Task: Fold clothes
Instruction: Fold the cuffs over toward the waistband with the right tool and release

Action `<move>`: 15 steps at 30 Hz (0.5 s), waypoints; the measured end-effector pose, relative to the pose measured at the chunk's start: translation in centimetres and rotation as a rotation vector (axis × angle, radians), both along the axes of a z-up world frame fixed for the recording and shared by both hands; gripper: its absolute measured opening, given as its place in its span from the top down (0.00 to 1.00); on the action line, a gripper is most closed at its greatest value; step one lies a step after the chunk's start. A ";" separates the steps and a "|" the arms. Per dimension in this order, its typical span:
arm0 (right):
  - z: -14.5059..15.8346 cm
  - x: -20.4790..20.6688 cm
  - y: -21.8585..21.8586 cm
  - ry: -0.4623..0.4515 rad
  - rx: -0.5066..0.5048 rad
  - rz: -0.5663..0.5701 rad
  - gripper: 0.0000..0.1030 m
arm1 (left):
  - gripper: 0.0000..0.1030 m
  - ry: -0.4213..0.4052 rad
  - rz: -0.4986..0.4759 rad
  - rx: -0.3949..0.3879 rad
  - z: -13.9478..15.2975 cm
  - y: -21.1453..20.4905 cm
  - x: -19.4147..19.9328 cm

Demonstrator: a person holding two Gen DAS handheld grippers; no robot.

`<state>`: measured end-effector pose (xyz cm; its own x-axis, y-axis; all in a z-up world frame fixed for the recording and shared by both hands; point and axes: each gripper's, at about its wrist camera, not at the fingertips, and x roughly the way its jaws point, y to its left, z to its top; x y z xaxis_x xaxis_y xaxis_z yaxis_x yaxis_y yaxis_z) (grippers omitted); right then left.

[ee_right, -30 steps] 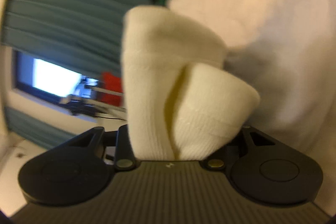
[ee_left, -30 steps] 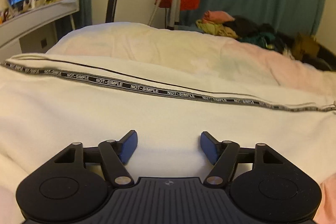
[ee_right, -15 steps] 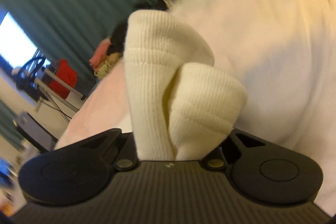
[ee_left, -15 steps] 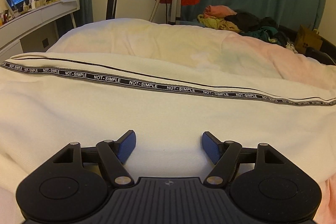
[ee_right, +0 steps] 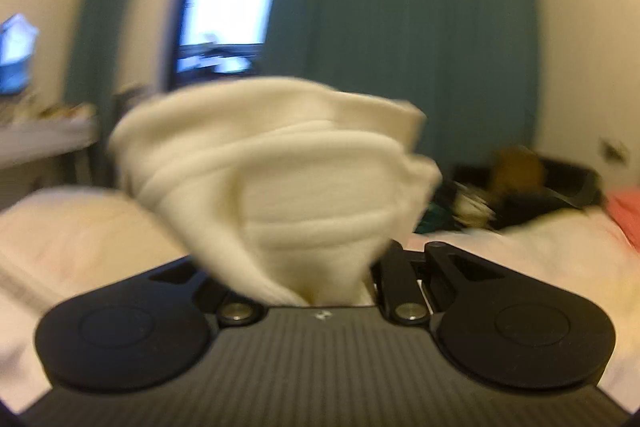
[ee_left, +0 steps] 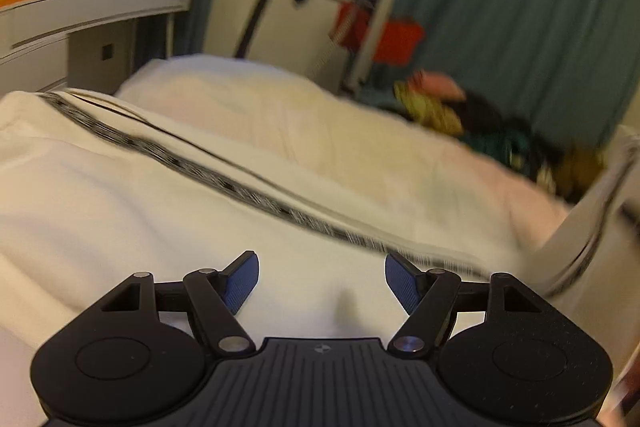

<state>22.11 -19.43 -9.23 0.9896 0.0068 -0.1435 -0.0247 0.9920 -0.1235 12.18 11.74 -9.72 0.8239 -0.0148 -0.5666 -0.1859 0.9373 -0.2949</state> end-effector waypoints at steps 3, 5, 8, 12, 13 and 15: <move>-4.0 -0.9 6.4 0.097 -0.155 0.144 0.86 | 0.27 -0.024 0.021 -0.070 0.9 2.2 -0.7; -7.8 -1.5 10.0 0.177 -0.333 0.253 0.86 | 0.27 -0.027 0.033 -0.101 1.1 3.2 -1.1; -11.5 -2.1 12.1 0.200 -0.462 0.300 0.86 | 0.27 -0.027 0.028 -0.126 1.1 3.7 -1.4; -9.5 -1.3 10.9 0.221 -0.302 0.295 0.86 | 0.25 -0.017 0.016 -0.196 0.6 4.5 -1.8; -9.1 -1.6 11.1 0.216 -0.287 0.288 0.86 | 0.25 -0.016 0.010 -0.208 0.4 4.5 -1.7; -8.9 -3.9 12.4 0.167 -0.303 0.285 0.86 | 0.24 -0.015 0.006 -0.235 0.1 4.8 -1.3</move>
